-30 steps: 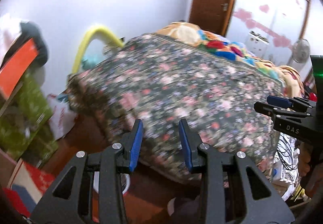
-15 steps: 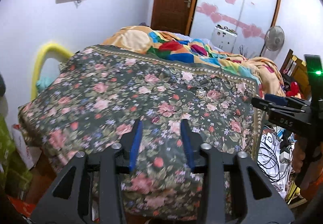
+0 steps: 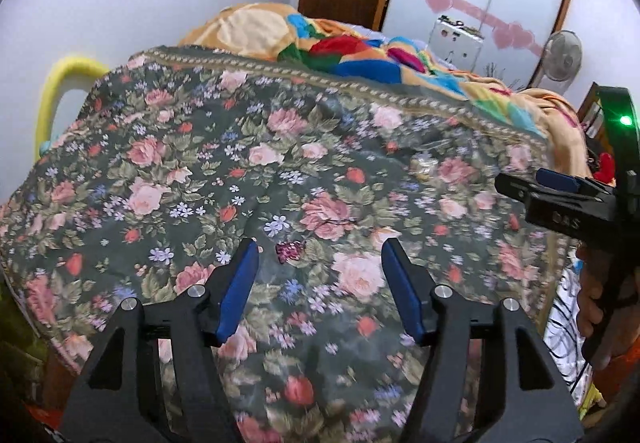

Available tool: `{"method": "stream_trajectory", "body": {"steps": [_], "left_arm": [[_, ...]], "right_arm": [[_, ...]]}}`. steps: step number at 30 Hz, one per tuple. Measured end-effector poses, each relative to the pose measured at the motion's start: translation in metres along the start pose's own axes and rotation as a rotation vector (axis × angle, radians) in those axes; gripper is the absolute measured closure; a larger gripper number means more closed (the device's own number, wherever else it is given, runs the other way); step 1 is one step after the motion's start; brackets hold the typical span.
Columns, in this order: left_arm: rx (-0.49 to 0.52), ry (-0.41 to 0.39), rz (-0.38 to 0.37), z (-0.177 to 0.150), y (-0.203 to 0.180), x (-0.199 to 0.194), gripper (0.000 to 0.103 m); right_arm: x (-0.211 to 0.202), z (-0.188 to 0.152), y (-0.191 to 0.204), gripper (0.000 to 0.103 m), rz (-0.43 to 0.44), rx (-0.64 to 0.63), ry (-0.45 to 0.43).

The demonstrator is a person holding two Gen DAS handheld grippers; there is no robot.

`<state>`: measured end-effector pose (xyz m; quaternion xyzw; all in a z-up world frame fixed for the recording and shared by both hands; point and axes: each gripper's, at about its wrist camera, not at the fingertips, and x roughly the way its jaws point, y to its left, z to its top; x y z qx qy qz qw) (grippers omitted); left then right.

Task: Collect trash
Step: 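Bring both open tools back over the quilt toward the pink wrapper and plastic bag, then close the left tool on the pink wrapper while the right tool grasps the clear bag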

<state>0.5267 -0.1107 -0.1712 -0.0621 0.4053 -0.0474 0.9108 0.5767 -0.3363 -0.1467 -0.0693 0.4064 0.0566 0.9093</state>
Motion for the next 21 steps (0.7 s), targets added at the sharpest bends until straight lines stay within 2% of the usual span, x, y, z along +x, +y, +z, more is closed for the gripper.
{"method": "stream_trajectory", "body": {"steps": [2,9,14,16,20,21], "left_arm": [[-0.001,0.014,0.015,-0.001,0.004,0.018,0.04],[-0.02,0.062,0.034,-0.012,0.022,0.068,0.04],[-0.044,0.109,0.004,-0.019,0.034,0.092,0.04],[-0.043,0.118,-0.013,-0.022,0.035,0.097,0.045],[0.0,0.119,-0.004,-0.023,0.029,0.102,0.06],[0.005,0.119,-0.01,-0.022,0.027,0.103,0.064]], "right_arm": [[0.028,0.004,-0.002,0.025,0.001,0.023,0.026],[0.105,0.015,-0.016,0.025,0.107,0.169,0.109],[0.143,0.025,-0.011,0.026,0.079,0.163,0.132],[0.152,0.026,-0.008,0.041,0.057,0.154,0.139],[0.159,0.026,-0.002,0.057,-0.016,0.139,0.135],[0.158,0.027,-0.001,0.063,-0.034,0.13,0.128]]}}
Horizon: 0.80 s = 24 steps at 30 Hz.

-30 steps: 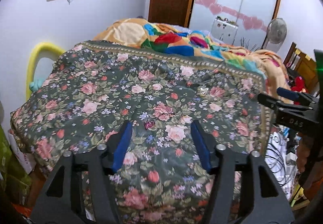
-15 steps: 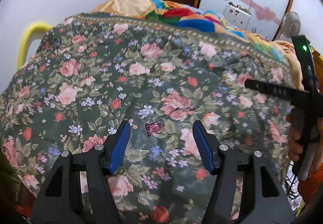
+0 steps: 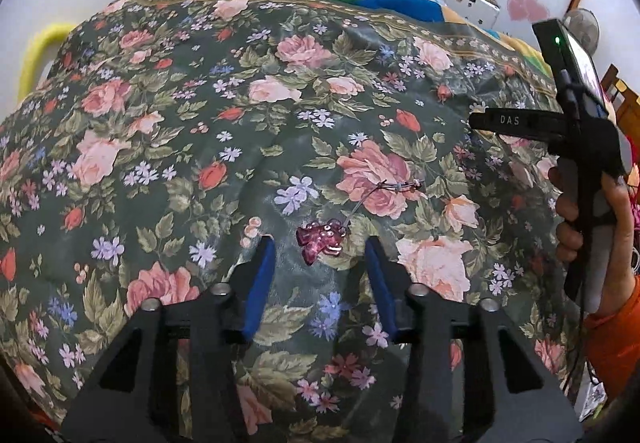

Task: Collect trash
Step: 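Close the left tool on the pink wrapper while the right tool grasps the clear bag, then carry the pink wrapper in the left tool and clear bag in the right tool to the bin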

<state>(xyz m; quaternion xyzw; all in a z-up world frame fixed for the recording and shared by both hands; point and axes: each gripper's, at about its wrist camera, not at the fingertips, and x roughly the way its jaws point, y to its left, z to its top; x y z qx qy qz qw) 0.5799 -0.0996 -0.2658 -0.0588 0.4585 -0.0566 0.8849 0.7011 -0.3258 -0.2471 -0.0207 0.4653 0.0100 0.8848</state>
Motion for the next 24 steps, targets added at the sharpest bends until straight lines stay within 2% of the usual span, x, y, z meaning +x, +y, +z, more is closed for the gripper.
{"method": "stream_trajectory", "body": {"steps": [1,2,4,6,8,12,20,24], "left_arm": [[0.002,0.002,-0.008,0.001,-0.001,0.001,0.066],[0.003,0.006,-0.013,0.002,-0.001,0.003,0.069],[0.009,0.005,-0.005,0.004,-0.004,0.007,0.07],[0.013,0.002,0.009,0.006,-0.006,0.01,0.079],[0.009,-0.003,0.022,0.008,-0.006,0.011,0.079],[-0.007,-0.019,0.039,0.007,-0.007,0.005,0.089],[-0.008,-0.039,0.015,0.007,-0.013,-0.039,0.089],[-0.018,-0.069,0.0,0.008,-0.016,-0.073,0.089]], "right_arm": [[-0.002,0.0,0.0,0.071,-0.004,-0.008,-0.008],[-0.002,0.001,0.001,0.073,-0.004,-0.017,-0.009],[-0.003,0.001,0.003,0.074,-0.003,-0.029,-0.008],[-0.008,0.0,0.004,0.075,0.004,-0.04,-0.013],[-0.018,-0.006,0.004,0.075,0.022,-0.052,-0.022],[-0.036,-0.017,0.009,0.076,0.046,-0.076,-0.032],[-0.1,-0.039,0.016,0.076,0.095,-0.115,-0.064],[-0.116,-0.032,0.023,0.076,0.115,-0.13,-0.079]]}}
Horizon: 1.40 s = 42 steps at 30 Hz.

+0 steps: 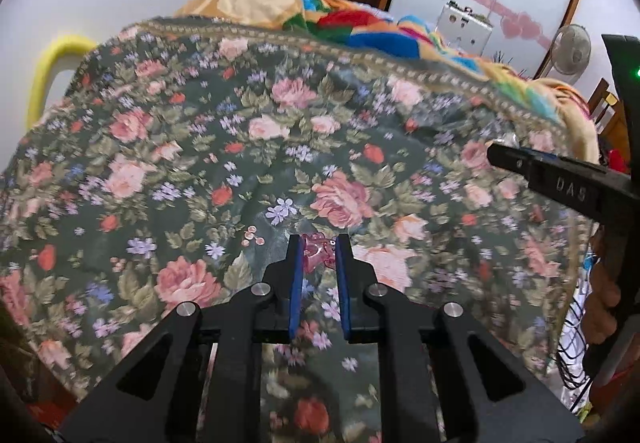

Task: Collect trash
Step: 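Carry the pink wrapper in the left tool and clear bag in the right tool to the bin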

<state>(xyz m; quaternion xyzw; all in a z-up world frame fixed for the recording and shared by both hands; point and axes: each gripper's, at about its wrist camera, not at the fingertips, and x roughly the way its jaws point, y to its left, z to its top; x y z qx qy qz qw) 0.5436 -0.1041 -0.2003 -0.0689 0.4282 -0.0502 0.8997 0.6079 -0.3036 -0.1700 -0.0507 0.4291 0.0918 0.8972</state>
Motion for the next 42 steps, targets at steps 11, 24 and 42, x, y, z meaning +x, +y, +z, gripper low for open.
{"method": "stream_trajectory", "body": {"steps": [11,24,42], "left_arm": [[-0.004,-0.117,0.023,0.001,0.003,-0.118,0.089],[-0.047,-0.22,0.129,-0.046,0.054,-0.25,0.089],[-0.188,-0.213,0.279,-0.165,0.182,-0.352,0.089]], "right_arm": [[-0.079,0.0,0.054,0.076,0.043,-0.071,-0.068],[-0.197,-0.031,0.146,0.076,0.128,-0.198,-0.197],[-0.254,-0.111,0.304,0.076,0.345,-0.389,-0.172]]}}
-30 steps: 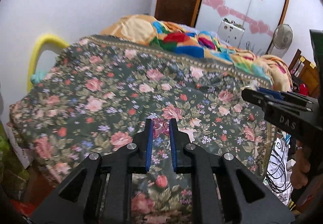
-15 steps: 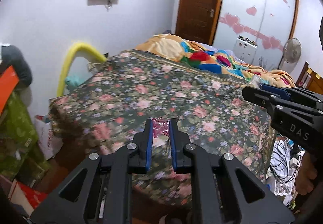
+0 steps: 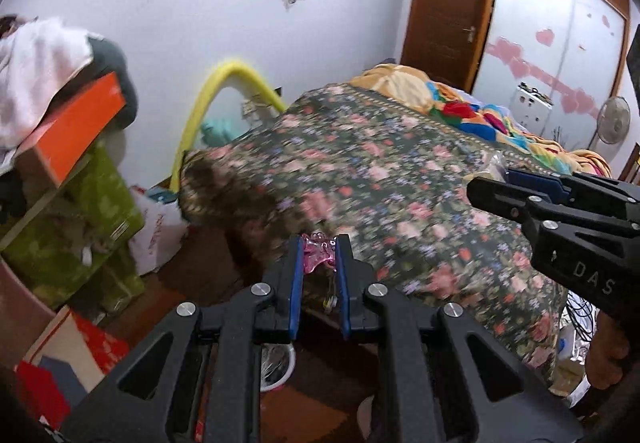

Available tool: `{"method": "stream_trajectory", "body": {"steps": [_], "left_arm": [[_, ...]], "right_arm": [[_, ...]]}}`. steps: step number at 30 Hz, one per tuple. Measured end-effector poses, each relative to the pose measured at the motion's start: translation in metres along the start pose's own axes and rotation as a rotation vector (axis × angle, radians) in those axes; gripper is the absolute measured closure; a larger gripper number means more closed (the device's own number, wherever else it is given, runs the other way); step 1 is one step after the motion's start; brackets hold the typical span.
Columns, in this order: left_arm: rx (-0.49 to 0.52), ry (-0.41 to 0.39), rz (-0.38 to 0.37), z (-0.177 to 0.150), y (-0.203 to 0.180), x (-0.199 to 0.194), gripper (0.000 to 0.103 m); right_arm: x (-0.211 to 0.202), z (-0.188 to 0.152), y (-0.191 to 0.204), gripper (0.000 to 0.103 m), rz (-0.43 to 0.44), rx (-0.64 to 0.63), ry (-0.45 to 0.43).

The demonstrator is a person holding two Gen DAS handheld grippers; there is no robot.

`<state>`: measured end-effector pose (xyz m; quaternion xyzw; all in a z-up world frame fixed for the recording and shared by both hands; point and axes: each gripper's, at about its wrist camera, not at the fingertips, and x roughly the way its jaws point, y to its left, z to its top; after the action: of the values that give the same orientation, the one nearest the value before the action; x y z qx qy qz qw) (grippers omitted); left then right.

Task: Collect trash
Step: 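Carry the pink wrapper in the left tool and clear bag in the right tool to the bin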

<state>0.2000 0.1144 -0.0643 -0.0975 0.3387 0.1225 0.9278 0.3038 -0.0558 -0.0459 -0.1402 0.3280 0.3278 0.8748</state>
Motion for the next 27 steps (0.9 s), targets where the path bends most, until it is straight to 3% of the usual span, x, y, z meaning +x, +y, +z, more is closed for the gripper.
{"method": "stream_trajectory", "body": {"steps": [7,19,23,25,27], "left_arm": [[-0.059,0.081,0.04,-0.036,0.058,0.014,0.089],[-0.206,0.282,0.013,-0.087,0.124,0.095,0.089],[-0.198,0.34,0.014,-0.096,0.131,0.126,0.089],[-0.191,0.368,0.025,-0.099,0.132,0.137,0.087],[-0.187,0.387,0.033,-0.101,0.132,0.144,0.078]], "right_arm": [[0.037,-0.01,0.052,0.076,0.076,-0.053,0.074],[0.125,-0.036,0.101,0.076,0.156,-0.102,0.281],[0.145,-0.039,0.107,0.076,0.15,-0.109,0.32],[0.153,-0.039,0.108,0.076,0.154,-0.107,0.338],[0.159,-0.038,0.109,0.076,0.157,-0.106,0.347]]}}
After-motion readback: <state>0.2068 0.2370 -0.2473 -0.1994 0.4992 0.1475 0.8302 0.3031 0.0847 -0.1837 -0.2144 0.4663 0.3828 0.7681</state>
